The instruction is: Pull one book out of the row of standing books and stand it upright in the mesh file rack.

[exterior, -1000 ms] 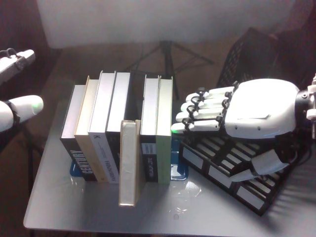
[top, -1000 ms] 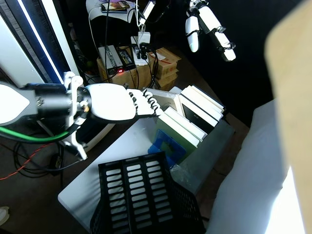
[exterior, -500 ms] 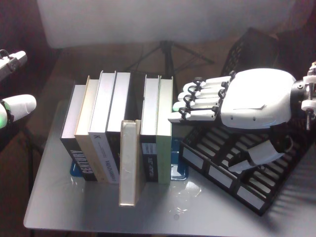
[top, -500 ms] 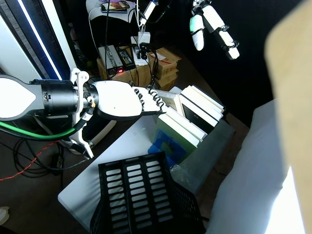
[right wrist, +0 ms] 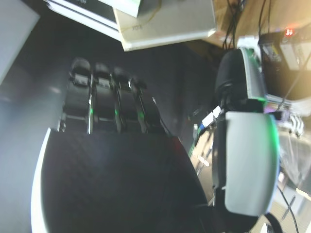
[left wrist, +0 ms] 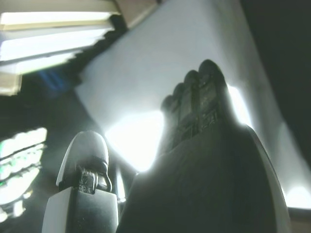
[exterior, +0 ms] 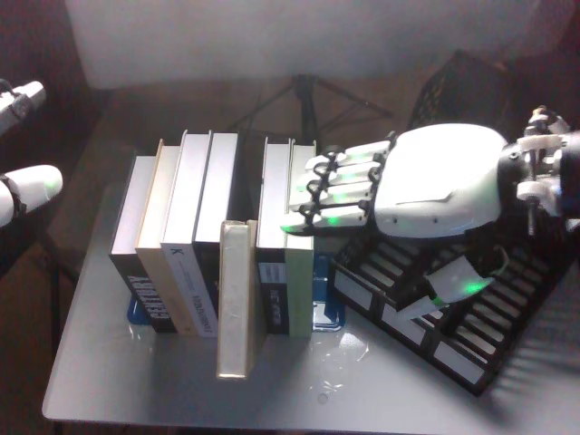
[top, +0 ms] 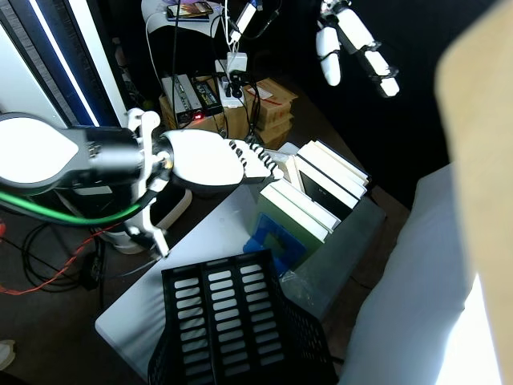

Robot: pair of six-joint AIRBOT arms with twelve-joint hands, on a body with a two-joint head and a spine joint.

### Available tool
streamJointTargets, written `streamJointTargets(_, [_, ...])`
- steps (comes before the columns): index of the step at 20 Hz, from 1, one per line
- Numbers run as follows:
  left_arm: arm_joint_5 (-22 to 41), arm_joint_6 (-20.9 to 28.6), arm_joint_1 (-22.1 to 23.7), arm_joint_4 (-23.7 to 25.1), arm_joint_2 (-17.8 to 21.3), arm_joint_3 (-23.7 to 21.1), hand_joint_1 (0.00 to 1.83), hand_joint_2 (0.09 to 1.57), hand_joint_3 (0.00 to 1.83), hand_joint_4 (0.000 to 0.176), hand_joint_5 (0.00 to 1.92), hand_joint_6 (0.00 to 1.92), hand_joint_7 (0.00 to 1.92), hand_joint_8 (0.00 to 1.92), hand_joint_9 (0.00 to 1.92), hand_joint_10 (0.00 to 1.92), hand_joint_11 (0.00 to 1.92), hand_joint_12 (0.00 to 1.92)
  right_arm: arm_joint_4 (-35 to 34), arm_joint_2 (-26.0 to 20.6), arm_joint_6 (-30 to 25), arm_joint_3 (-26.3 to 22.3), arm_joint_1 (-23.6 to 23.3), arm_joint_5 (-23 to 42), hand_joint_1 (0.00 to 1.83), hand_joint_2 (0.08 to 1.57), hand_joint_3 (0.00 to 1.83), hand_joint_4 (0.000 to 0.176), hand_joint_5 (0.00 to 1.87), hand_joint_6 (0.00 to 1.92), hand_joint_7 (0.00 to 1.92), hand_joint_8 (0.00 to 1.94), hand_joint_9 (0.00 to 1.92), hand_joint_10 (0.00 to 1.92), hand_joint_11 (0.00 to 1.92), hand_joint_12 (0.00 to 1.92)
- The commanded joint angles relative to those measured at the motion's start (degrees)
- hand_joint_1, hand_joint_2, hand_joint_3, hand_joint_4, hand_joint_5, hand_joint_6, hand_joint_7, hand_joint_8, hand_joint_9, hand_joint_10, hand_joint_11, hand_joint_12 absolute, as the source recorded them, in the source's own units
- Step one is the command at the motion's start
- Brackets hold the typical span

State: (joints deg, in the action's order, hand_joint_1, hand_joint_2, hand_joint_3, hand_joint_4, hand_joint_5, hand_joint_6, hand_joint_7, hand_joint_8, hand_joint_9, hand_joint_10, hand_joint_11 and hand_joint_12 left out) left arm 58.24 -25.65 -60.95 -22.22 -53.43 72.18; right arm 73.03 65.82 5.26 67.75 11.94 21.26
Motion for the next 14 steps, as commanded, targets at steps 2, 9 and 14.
streamJointTargets(2, [6.6,0.2,-0.2,-1.6,0.0,0.2,0.23,1.37,0.00,0.000,0.00,0.00,0.00,0.00,0.00,0.00,0.00,0.00,1.1,0.8,-2.3,0.7,-0.8,2.8,0.77,0.98,0.00,0.000,0.00,0.00,0.00,0.00,0.00,0.00,0.00,0.00])
streamJointTargets(9, [6.8,0.2,-2.7,-4.0,-0.5,0.1,0.30,1.38,0.00,0.000,0.00,0.00,0.00,0.00,0.00,0.00,0.00,0.00,8.8,6.0,-6.2,2.1,-0.8,2.1,0.71,1.03,0.00,0.000,0.00,0.00,0.00,0.00,0.00,0.00,0.00,0.00])
streamJointTargets(14, [9.2,0.2,-4.9,-6.1,0.1,-0.9,0.30,1.38,0.00,0.000,0.00,0.00,0.00,0.00,0.00,0.00,0.00,0.00,11.0,9.2,-7.6,2.5,-0.9,2.1,0.73,0.99,0.00,0.000,0.00,0.00,0.00,0.00,0.00,0.00,0.00,0.00])
